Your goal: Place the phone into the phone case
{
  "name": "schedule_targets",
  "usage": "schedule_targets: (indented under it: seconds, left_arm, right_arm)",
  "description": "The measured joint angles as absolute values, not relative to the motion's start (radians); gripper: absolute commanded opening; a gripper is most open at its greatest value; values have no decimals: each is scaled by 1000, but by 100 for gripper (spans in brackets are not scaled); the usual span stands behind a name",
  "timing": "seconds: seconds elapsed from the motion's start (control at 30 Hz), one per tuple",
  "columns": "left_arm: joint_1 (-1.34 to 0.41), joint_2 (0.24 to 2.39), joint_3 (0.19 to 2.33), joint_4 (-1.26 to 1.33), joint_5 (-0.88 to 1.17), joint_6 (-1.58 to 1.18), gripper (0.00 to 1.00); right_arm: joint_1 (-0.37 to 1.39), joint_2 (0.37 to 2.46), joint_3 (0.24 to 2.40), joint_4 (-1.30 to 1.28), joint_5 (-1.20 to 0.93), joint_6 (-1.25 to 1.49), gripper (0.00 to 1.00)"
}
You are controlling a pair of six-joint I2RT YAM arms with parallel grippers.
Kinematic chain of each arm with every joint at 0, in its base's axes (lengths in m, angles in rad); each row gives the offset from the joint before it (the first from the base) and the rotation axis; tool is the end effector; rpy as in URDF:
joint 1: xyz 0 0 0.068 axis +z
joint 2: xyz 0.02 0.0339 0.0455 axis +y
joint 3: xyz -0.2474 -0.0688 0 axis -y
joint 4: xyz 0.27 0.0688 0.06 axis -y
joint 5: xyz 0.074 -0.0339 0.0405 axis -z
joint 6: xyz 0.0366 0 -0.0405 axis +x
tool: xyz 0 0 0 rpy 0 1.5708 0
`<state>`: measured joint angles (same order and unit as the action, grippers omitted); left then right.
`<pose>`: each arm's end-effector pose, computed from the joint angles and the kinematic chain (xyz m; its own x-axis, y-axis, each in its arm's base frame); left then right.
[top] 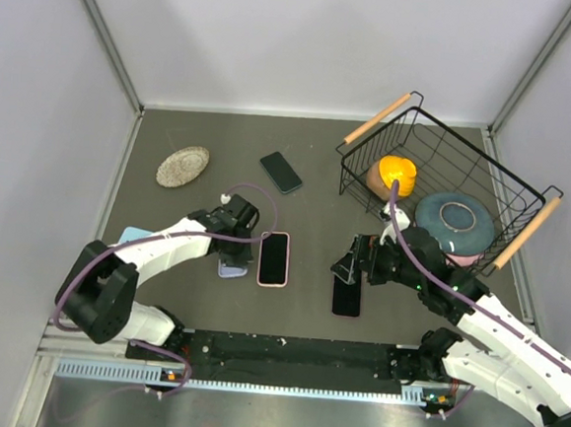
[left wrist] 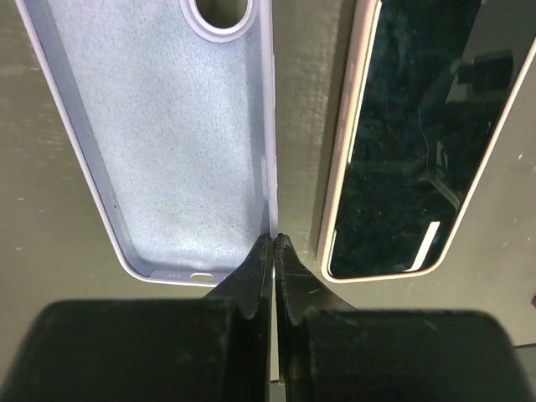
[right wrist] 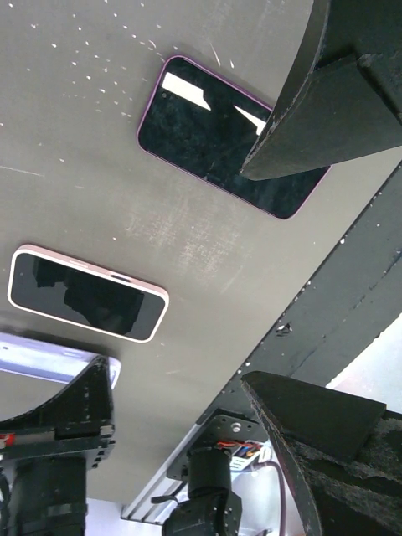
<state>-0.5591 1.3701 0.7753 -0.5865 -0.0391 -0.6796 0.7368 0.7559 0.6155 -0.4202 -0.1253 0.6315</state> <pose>0.2296 -0.1420 0.1520 -0.9352 -0.1557 -0.3181 -0.0904 0.9734 -0.2105 0.1518 0.1439 0.2462 -0.7577 0.1035 -0.6444 -0.3689 0.7466 0.5536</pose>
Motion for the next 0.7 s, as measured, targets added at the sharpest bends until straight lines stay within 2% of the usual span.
schedule_targets:
  seconds: [0.17, 0.2, 0.23, 0.33, 0.37, 0.47, 0.6, 0.7]
  left_arm:
    - [-620, 1410, 774, -578, -25, -681, 0]
    - [-630, 1414, 774, -577, -25, -682, 3]
    - [-642, 1420, 774, -577, -27, -684, 6]
    - [-669, 1436, 774, -578, -35, -695, 27]
    - [-673, 1439, 774, -578, -36, -701, 38]
    - [-680, 1439, 774, -584, -46, -719, 52]
    - [-680, 1428, 774, -596, -73, -744, 68]
    - [-669, 1406, 776, -614, -96, -754, 68]
  right_arm:
    - [737, 757, 604, -421, -94, 655, 96]
    - [737, 759, 600, -426, -83, 661, 96]
    - [737, 765, 599, -439, -71, 669, 96]
    - [740, 790, 598, -473, -30, 691, 96]
    - [745, 799, 598, -484, -10, 696, 96]
    - [768, 827, 598, -507, 35, 709, 96]
    - [789, 890, 598, -519, 75, 727, 96]
    - [806, 945, 598, -523, 109, 749, 96]
